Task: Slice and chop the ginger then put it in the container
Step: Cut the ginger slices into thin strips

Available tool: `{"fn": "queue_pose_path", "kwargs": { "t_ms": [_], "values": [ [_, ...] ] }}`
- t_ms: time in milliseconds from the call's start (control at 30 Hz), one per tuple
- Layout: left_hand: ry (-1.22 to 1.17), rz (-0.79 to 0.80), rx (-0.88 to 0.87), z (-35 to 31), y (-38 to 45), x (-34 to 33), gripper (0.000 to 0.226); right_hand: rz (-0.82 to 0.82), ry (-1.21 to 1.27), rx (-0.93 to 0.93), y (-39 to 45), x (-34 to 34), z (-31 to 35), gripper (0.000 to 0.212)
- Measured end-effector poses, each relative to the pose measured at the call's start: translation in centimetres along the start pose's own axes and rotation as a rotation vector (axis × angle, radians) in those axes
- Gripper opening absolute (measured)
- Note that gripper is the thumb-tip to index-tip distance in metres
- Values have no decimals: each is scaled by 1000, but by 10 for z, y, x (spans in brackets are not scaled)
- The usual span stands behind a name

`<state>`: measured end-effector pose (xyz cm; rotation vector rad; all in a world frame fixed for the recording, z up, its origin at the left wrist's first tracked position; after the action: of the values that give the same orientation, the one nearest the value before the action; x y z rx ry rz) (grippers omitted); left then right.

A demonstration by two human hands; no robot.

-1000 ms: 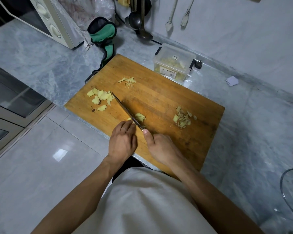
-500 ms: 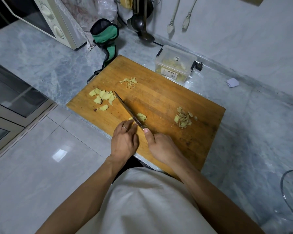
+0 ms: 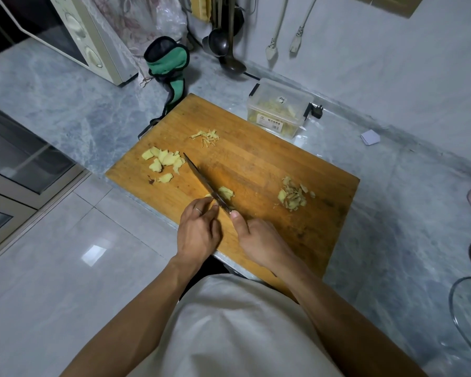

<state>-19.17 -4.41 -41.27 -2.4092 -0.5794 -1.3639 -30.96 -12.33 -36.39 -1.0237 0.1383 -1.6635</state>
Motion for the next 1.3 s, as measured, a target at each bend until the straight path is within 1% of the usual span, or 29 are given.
{"fn": "queue_pose_path", "kwargs": {
  "t_ms": [200,300,433,500,567,633,733,767,833,867,933,1000,1033,1067,1100,1133,1167,1200,1233,1267,1300],
  "values": [
    [-84,-47,42,6,-1,-4,43,16,16,11,2,-3,1,70],
    [-114,-36,73,6,2,-4,37,17,21,21,2,-6,3,69],
    [-148,-24,86,8,1,-2,38,28,70,0,-1,-2,0,70],
    [-280,-30,132,11,2,0,33,48,141,-12,-3,4,-5,69],
    [-504,-51,227,17,6,7,23,65,204,-18,-6,10,-9,67],
    [-679,-79,313,24,9,15,22,64,207,-13,-8,17,-13,64],
    [-804,-113,359,27,9,30,33,1,113,38,-8,33,-17,63],
    [-829,-139,366,27,8,36,32,-19,57,43,-8,38,-19,64],
    [-841,-254,378,28,4,53,25,-66,-105,44,-9,48,-21,64],
    [-811,-329,370,28,2,63,21,-87,-196,44,-10,52,-21,61],
    [-687,-464,294,26,-1,82,15,-116,-372,48,-13,56,-20,55],
    [-472,-506,152,14,-1,95,10,-121,-516,65,-15,56,-17,54],
    [-353,-470,69,6,1,98,10,-127,-578,82,-16,54,-15,54],
    [-260,-384,-1,-1,8,95,10,-137,-638,108,-17,53,-12,53],
    [-195,-253,-47,-7,16,88,14,-142,-689,133,-19,50,-10,52],
    [-149,-98,-59,-8,26,76,21,-146,-727,155,-20,47,-9,51],
    [-95,52,-46,-8,35,66,32,-150,-753,176,-20,44,-9,50],
    [-41,164,-26,-7,43,58,44,-162,-770,201,-20,41,-10,50],
    [-31,268,-6,-5,49,52,51,-176,-781,225,-21,38,-11,51],
    [-82,366,19,-3,54,48,51,-192,-790,257,-21,36,-13,53],
    [-195,464,53,-3,56,46,44,-209,-798,298,-23,34,-14,53]
  ]
}}
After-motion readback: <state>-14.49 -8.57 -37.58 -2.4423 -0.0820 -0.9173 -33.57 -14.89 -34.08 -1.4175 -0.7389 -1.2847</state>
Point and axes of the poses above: each hand's wrist, its own y-axis towards the middle knuckle, its own x-axis out of the back of the hand, z = x × y, the point moved 7 cm from there along y, towards the middle knuckle, and after that the axes turned 13 degrees about z, right-handed, at the moved point
